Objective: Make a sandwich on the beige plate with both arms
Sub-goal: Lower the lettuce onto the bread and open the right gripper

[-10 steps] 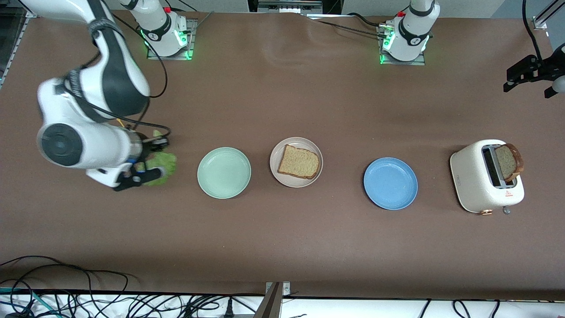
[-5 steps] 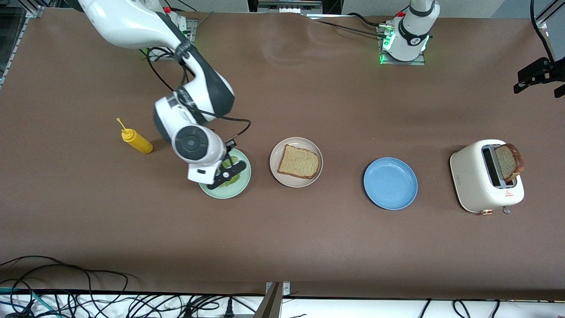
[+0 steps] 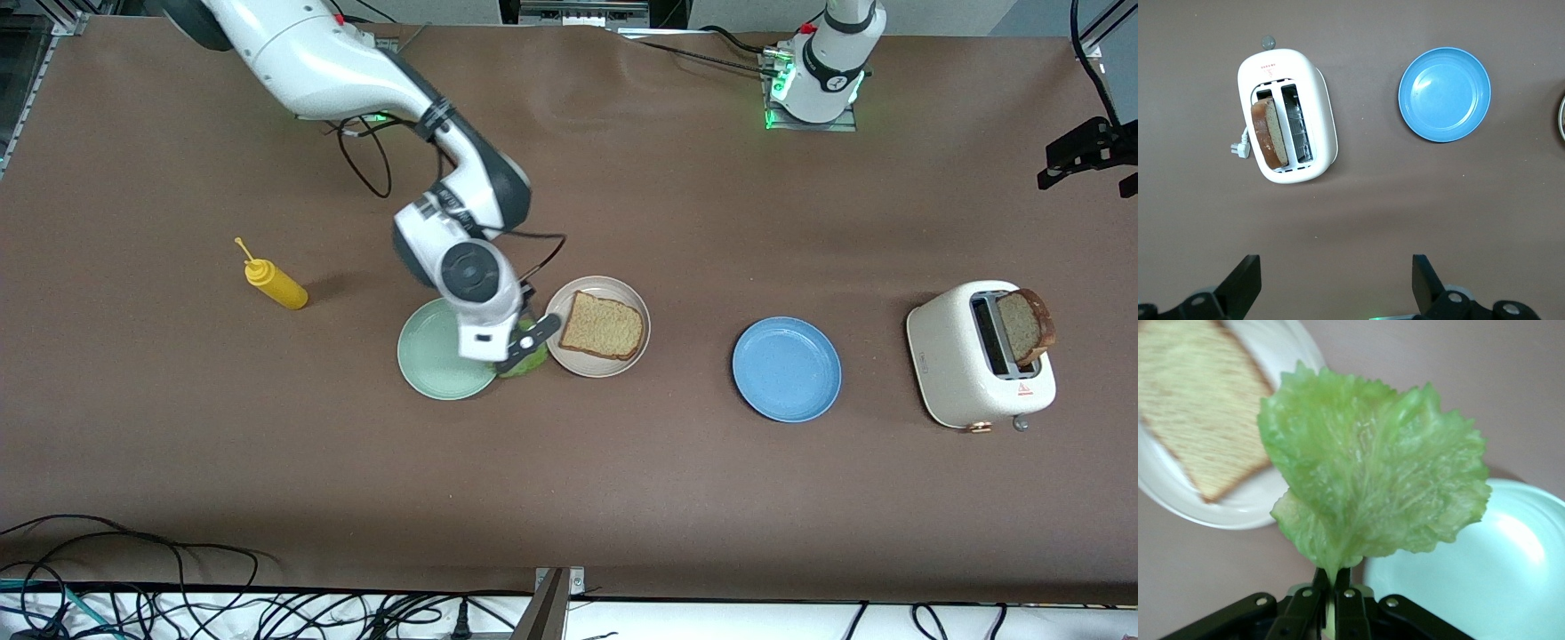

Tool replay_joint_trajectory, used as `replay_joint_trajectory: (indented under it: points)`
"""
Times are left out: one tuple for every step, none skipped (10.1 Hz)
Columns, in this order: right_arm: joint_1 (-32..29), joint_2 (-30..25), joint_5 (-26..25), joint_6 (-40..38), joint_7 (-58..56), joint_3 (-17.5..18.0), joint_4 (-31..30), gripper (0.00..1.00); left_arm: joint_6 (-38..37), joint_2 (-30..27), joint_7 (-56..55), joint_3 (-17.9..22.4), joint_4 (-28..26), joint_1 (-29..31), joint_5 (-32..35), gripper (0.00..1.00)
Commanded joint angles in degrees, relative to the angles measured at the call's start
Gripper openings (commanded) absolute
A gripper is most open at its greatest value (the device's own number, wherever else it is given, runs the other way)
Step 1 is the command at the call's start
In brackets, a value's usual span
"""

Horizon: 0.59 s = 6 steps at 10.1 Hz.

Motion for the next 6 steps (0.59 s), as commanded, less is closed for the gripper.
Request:
replay_joint_trajectory:
  points:
    - [6.9,2.3,-2.3,7.5,-0.3,-0.6,1.1,0.0,-1.0,0.9,0.6,-0.2,1.8,0.6,-0.7,1.0]
    - [8.2,2.7,-2.5,8.2,-0.2,-1.1,1.2,0.0,-1.1,0.9,0.6,-0.2,1.8,0.5,-0.7,1.0]
    - [9.2,3.0,-4.7,9.2,-0.2,-1.1,1.1,0.0,-1.1,0.9,0.6,-0.2,1.8,0.5,-0.7,1.0]
    - [9.7,3.7,-6.7,9.3,-0.3,-1.1,1.1,0.0,-1.1,0.9,0.6,-0.2,1.8,0.5,-0.7,1.0]
    - [9.7,4.2,-7.9,9.3,-0.4,-1.1,1.1,0.0,-1.1,0.9,0.6,-0.2,1.8,0.5,-0.7,1.0]
    - [9.4,4.7,-9.1,9.5,-0.8,-1.1,1.2,0.0,-1.1,0.9,0.6,-0.2,1.8,0.5,-0.7,1.0]
